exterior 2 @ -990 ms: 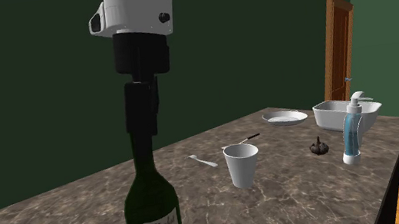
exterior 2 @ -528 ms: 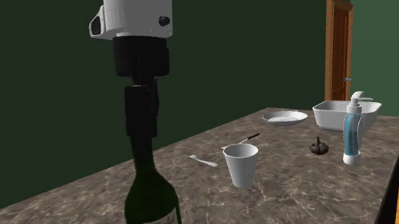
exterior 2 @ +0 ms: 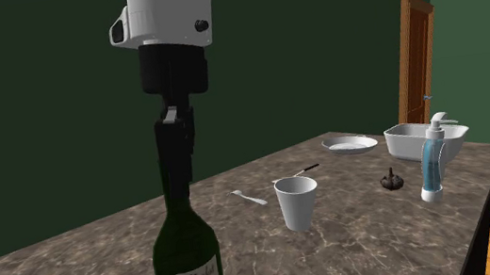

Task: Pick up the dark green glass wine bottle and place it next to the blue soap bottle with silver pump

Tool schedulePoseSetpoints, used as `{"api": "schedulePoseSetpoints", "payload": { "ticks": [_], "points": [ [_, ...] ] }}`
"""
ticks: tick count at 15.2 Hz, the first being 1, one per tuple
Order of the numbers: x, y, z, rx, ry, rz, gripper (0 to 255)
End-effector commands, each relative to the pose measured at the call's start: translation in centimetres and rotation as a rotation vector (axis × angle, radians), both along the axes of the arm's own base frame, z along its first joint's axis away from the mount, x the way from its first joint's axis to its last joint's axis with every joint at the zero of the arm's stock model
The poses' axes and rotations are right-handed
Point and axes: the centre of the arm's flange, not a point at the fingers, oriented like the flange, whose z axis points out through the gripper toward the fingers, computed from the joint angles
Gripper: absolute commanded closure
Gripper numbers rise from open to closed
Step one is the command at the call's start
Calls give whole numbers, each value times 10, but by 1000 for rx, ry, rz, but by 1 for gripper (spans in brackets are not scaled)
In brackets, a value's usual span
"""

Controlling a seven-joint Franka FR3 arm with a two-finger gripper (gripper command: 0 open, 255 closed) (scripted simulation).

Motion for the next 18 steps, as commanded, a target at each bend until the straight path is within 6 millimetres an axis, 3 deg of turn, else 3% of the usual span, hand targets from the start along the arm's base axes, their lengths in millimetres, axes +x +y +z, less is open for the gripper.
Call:
{"api": "schedulePoseSetpoints", "payload": {
  "ticks": [1,18],
  "points": [
    [0,0,0,0,1,0,255],
    [0,0,84,0,0,0,255]
  ]
}}
